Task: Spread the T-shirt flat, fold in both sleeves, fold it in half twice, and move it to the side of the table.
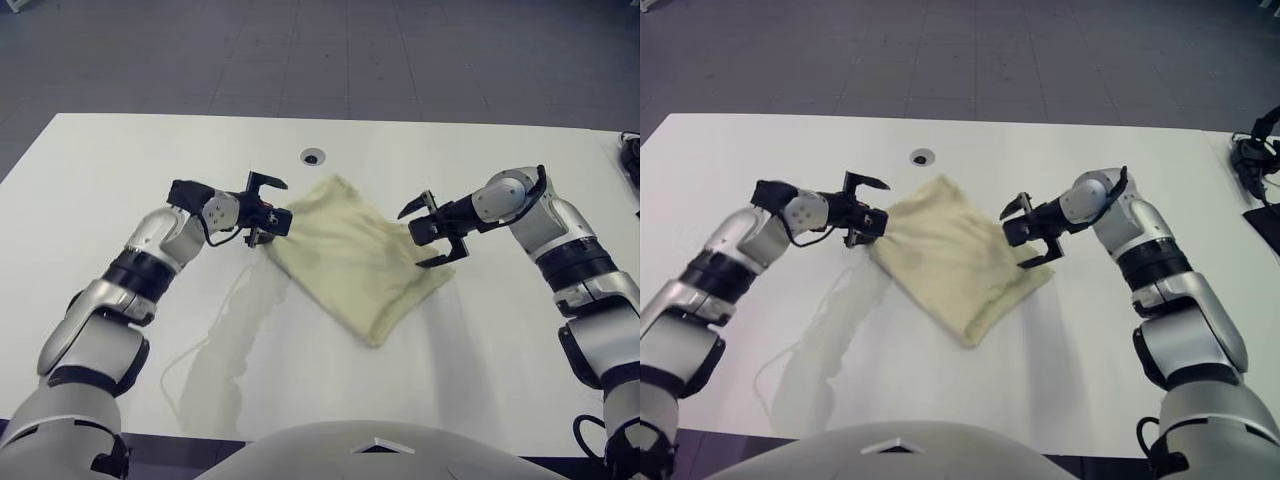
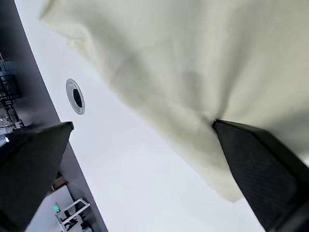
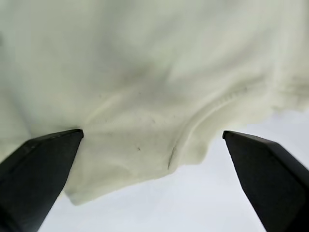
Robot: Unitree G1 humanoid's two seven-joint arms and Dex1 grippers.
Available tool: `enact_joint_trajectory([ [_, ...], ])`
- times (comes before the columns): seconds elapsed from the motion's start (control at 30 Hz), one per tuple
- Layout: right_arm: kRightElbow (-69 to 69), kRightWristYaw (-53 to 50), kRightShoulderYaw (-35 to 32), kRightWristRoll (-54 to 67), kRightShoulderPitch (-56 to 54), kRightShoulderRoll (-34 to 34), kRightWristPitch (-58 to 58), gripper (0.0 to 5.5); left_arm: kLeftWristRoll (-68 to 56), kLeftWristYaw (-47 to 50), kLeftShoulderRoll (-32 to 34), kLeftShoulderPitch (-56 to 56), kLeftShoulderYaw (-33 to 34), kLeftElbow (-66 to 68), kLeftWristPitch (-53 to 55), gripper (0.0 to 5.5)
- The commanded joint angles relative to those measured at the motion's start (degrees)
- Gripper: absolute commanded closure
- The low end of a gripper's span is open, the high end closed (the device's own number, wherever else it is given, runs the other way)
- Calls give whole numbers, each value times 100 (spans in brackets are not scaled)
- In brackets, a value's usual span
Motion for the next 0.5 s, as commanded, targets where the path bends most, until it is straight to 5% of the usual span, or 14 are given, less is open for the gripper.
enact_joint_trajectory([
  [0.03, -1823, 365, 172, 294, 607, 203, 1047, 11, 1149, 1506, -648, -1345, -827, 2272, -1293, 10],
  [0.23, -2536, -170, -44, 467, 761, 735, 2037, 11, 1067, 2749, -941, -1890, -575, 3223, -1682, 10],
  [0.33, -2656, -704, -456, 680, 689, 949, 2401, 11, 155, 2230, -661, -1741, 134, 2970, -1951, 10],
  [0.4, -3117, -693, -1059, 1112, 879, 657, 3031, 11, -1753, 443, 54, -675, 951, 1024, -1214, 10],
  [0.5, -3954, -252, -1925, 1710, 1896, -297, 3635, 11, -5062, -1255, 2228, 2015, 1589, -3860, 1481, 10],
])
